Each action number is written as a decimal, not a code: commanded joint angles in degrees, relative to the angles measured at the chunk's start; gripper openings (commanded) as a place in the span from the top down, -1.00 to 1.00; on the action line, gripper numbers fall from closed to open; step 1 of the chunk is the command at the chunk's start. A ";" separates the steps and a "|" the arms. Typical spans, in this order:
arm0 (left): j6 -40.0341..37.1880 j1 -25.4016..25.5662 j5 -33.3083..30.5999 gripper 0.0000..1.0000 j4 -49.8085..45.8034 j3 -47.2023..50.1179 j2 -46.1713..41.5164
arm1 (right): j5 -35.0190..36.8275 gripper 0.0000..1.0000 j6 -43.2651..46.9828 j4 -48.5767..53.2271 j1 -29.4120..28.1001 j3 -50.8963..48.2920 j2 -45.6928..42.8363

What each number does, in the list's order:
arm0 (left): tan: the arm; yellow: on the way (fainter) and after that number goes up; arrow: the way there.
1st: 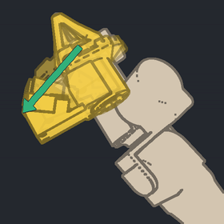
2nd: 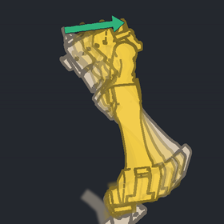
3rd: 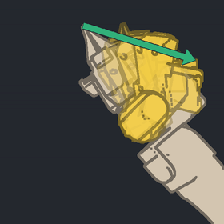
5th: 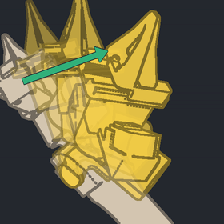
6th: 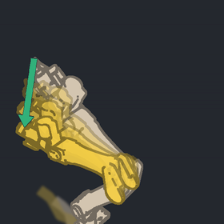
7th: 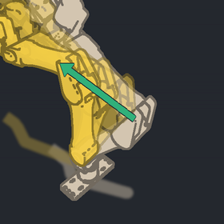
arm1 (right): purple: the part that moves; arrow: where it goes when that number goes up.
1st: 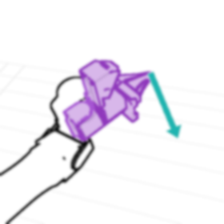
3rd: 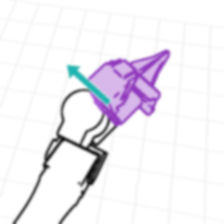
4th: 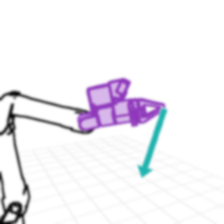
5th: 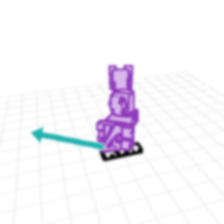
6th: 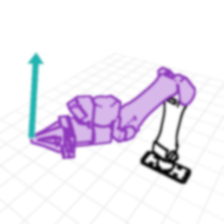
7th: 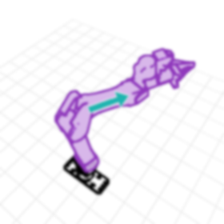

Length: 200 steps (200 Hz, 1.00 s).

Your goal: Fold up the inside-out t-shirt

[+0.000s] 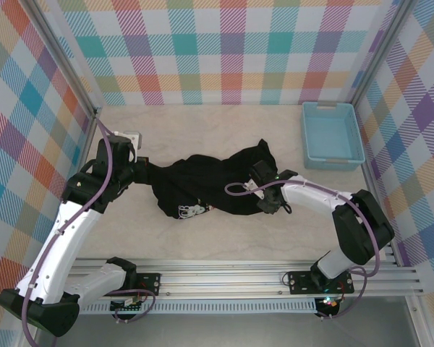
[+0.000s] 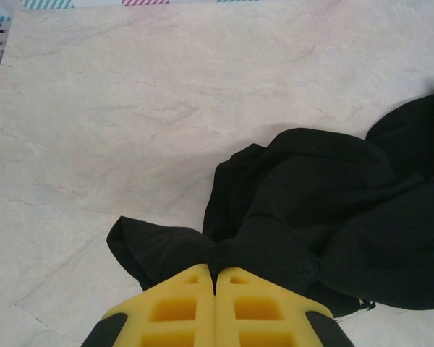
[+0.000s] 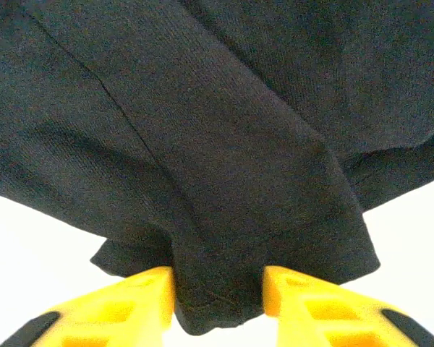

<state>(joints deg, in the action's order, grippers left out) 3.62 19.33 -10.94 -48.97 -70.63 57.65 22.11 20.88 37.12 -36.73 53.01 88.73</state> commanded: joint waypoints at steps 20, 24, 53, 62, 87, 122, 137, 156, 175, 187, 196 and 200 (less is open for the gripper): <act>0.09 -0.83 0.45 1.00 2.39 0.41 -0.26 | 0.99 0.74 0.35 0.57 -0.27 1.39 -1.05; 0.11 -0.79 0.38 1.00 2.39 0.41 -0.26 | 1.00 0.79 0.26 0.74 -0.27 1.47 -1.23; 0.25 -0.79 -0.62 1.00 2.48 0.41 -0.26 | 2.33 0.98 -0.29 2.44 -0.26 2.32 -3.94; 0.37 -0.79 -1.21 1.00 2.48 0.34 -0.28 | 3.11 1.00 -0.66 3.34 -0.18 2.98 -5.67; 1.27 -0.87 -3.55 1.00 2.48 -1.47 -0.19 | 3.79 1.00 -1.67 3.93 0.36 5.83 -12.85; 2.40 -1.01 -10.16 1.00 1.01 -13.00 2.16 | 5.29 1.00 -1.23 1.44 2.56 16.09 -22.79; 1.16 -1.46 -15.23 1.00 0.46 -20.46 3.73 | 7.40 1.00 0.59 -0.27 3.35 21.76 -25.97; -0.86 -2.56 -20.58 1.00 1.28 -29.75 5.08 | 10.45 1.00 3.59 -2.87 3.84 28.28 -28.85; -2.67 -2.81 -21.27 1.00 1.82 -39.79 6.20 | 11.64 1.00 4.88 -2.04 3.85 36.39 -30.08; -3.62 -2.81 -20.31 1.00 0.56 -46.81 7.32 | 11.49 1.00 5.59 -1.71 3.79 40.52 -30.90; -4.64 -2.81 -19.53 1.00 -1.12 -51.69 8.40 | 10.99 1.00 5.81 -1.15 3.77 43.19 -31.52; -5.17 -2.81 -19.40 1.00 -1.95 -53.63 8.87 | 10.73 1.00 6.10 -0.93 3.77 44.17 -31.77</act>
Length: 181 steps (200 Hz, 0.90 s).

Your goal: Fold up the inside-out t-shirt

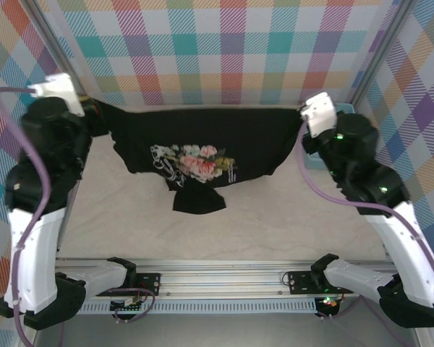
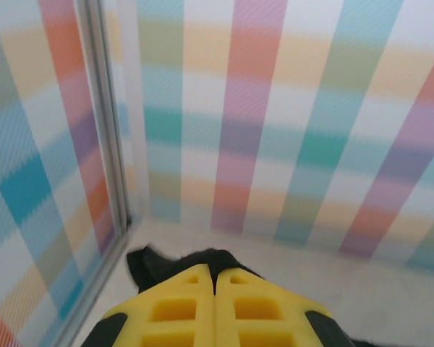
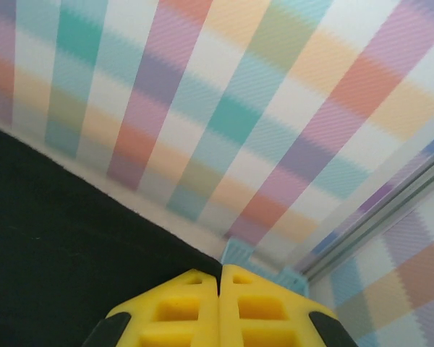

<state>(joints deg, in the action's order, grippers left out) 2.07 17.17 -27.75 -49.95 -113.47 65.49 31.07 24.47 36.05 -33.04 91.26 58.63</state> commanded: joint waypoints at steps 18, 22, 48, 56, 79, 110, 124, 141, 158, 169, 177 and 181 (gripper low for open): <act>-7.26 -0.65 -4.75 1.00 -1.44 -14.66 1.61 | 2.38 1.00 4.34 0.42 0.16 8.74 -2.22; -8.09 -0.67 -5.17 1.00 -1.10 -14.76 1.73 | 2.51 1.00 4.71 0.32 0.12 8.98 -2.31; -11.05 -0.65 -5.05 1.00 -0.41 -13.83 4.65 | 3.77 1.00 7.78 -3.53 0.16 7.45 -0.90; -11.51 -0.65 -5.45 1.00 -0.17 -13.30 6.60 | 4.76 1.00 9.38 -5.64 0.15 6.71 0.68; -13.91 -0.85 -7.86 1.00 3.05 -12.87 13.40 | 4.67 1.00 11.14 -10.36 3.48 7.65 7.68; -13.60 -5.28 -4.11 1.00 7.16 -20.41 24.61 | -2.63 1.00 6.43 -13.89 12.30 14.89 18.90; -13.36 -7.03 -0.44 1.00 7.85 -28.48 31.28 | -5.05 1.00 5.15 -16.11 13.90 20.68 24.99; -13.82 -7.63 2.54 1.00 6.88 -43.92 40.48 | -6.64 1.00 4.62 -17.19 14.31 30.69 32.36; -13.28 -8.01 6.78 1.00 8.89 -55.37 45.35 | -6.86 1.00 5.60 -15.55 14.63 43.91 39.28; -12.25 -8.30 8.72 1.00 12.87 -54.10 43.38 | -7.65 1.00 5.85 -12.55 15.06 53.42 43.35; -11.63 -8.47 10.31 1.00 16.24 -51.21 40.94 | -8.49 1.00 6.09 -10.15 15.28 60.56 46.25; -11.29 -8.62 11.16 1.00 18.05 -49.54 39.52 | -8.84 1.00 6.46 -9.29 15.37 63.65 47.54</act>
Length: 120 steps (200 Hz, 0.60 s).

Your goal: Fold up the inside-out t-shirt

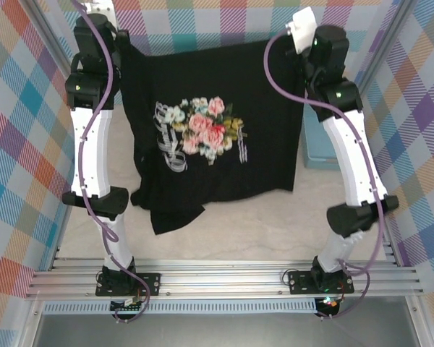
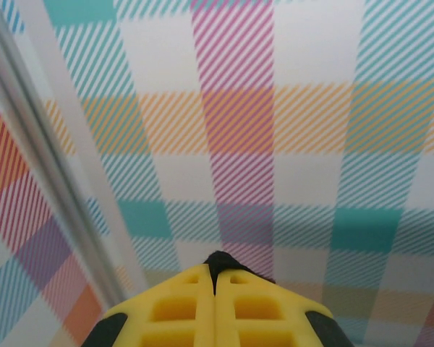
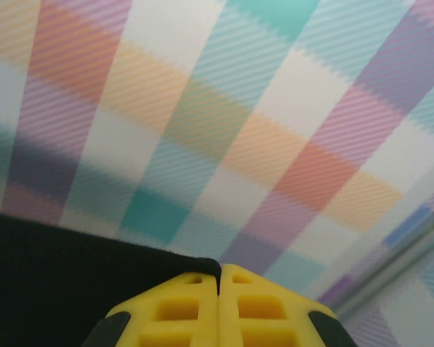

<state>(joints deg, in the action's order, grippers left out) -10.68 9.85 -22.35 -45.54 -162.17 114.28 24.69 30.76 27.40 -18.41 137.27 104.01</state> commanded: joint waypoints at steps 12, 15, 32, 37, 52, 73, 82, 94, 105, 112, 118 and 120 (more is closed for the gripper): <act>2.64 -1.89 8.71 1.00 16.81 1.87 -12.58 | -3.62 1.00 1.37 1.30 0.59 24.42 4.72; 2.69 -1.93 9.25 1.00 17.01 1.79 -13.00 | -3.96 1.00 1.40 1.78 0.58 25.39 4.99; 2.88 -1.94 13.01 1.00 16.14 1.68 -15.30 | -5.11 1.00 1.57 2.79 0.62 23.43 2.97; 2.86 -1.94 13.84 1.00 15.30 1.76 -15.80 | -5.40 1.00 1.58 2.63 0.62 21.04 1.62; 2.75 -1.94 17.56 1.00 11.38 2.81 -17.06 | -6.12 1.00 2.23 0.66 0.57 10.94 -3.61; 4.89 -1.94 25.89 1.00 3.22 9.33 -20.16 | -6.76 1.00 3.92 -2.78 0.70 -7.40 -12.06; 7.24 -1.85 30.34 1.00 1.90 17.72 -23.83 | -6.39 1.00 4.19 -2.40 0.87 -14.56 -14.90; 10.69 -1.22 36.25 1.00 4.37 33.14 -30.69 | -5.53 1.00 4.05 -2.84 0.87 -25.05 -19.04; 13.63 -0.07 40.09 1.00 8.99 53.55 -37.95 | -6.23 1.00 4.32 -5.36 0.90 -36.95 -23.79; 14.73 0.75 41.05 1.00 11.43 63.03 -42.42 | -7.06 1.00 4.12 -6.67 0.89 -43.86 -26.12; 15.62 1.26 41.03 1.00 12.43 70.68 -45.46 | -7.28 1.00 3.49 -6.95 0.91 -48.85 -27.53; 15.96 1.54 41.06 1.00 12.50 73.14 -46.32 | -7.24 1.00 3.38 -6.95 0.86 -50.35 -27.93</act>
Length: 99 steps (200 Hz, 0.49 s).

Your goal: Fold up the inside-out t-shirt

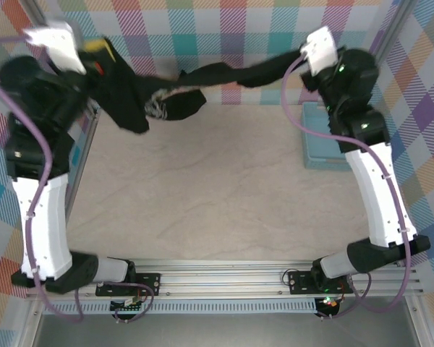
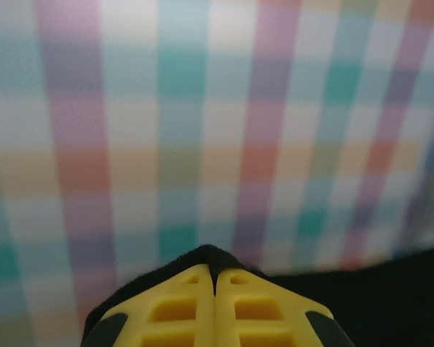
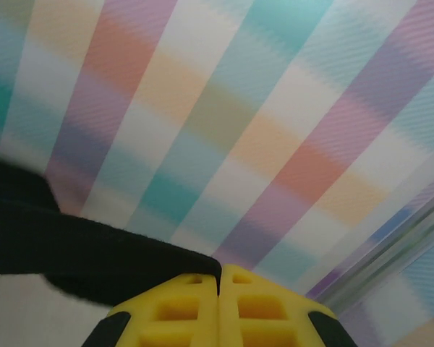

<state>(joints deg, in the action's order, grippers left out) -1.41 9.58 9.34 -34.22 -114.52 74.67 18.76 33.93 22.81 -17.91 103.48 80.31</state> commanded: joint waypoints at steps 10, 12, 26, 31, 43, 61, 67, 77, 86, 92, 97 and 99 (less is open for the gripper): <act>7.88 2.56 10.57 1.00 0.14 35.32 -10.23 | -1.66 1.00 -0.86 -1.28 0.37 -23.91 -5.82; 7.88 2.81 10.88 1.00 -0.38 36.95 -10.77 | -1.77 1.00 -1.19 -1.08 0.34 -25.34 -6.01; 9.84 4.77 11.29 1.00 -3.99 47.41 -13.41 | -1.80 1.00 -3.49 -0.59 -0.63 -34.64 -7.16; 10.72 5.58 11.79 1.00 -4.26 50.70 -13.87 | -0.90 1.00 -3.95 -0.62 -1.52 -36.70 -6.77; 15.06 7.37 11.45 1.00 -2.48 56.81 -13.66 | 1.65 1.00 -6.50 1.48 -2.73 -37.91 -3.60; 19.73 8.66 12.41 1.00 0.35 61.85 -10.52 | 6.36 1.00 -9.76 5.85 -2.76 -37.42 2.28; 19.91 9.03 12.57 1.00 -0.01 62.40 -9.03 | 7.35 1.00 -10.98 7.28 -2.75 -37.07 3.78; 20.26 9.54 11.71 1.00 -1.32 62.57 -6.86 | 8.26 1.00 -12.40 8.32 -2.74 -37.31 5.19; 20.25 9.75 12.11 1.00 -1.45 63.07 -5.62 | 8.22 1.00 -13.52 8.78 -2.74 -37.93 5.76; 20.45 9.82 12.49 1.00 -1.30 63.40 -5.21 | 8.22 1.00 -14.17 8.98 -2.74 -38.36 5.91; 20.74 9.87 12.86 1.00 -1.07 63.65 -5.16 | 8.23 1.00 -14.69 9.17 -2.75 -38.67 5.90; 20.75 9.91 13.02 1.00 -1.04 63.70 -5.20 | 8.22 1.00 -14.90 9.33 -2.75 -38.81 5.91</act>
<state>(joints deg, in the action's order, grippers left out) 15.92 18.59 20.03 -37.06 -51.51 68.36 24.03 24.47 29.80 -20.71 64.49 86.24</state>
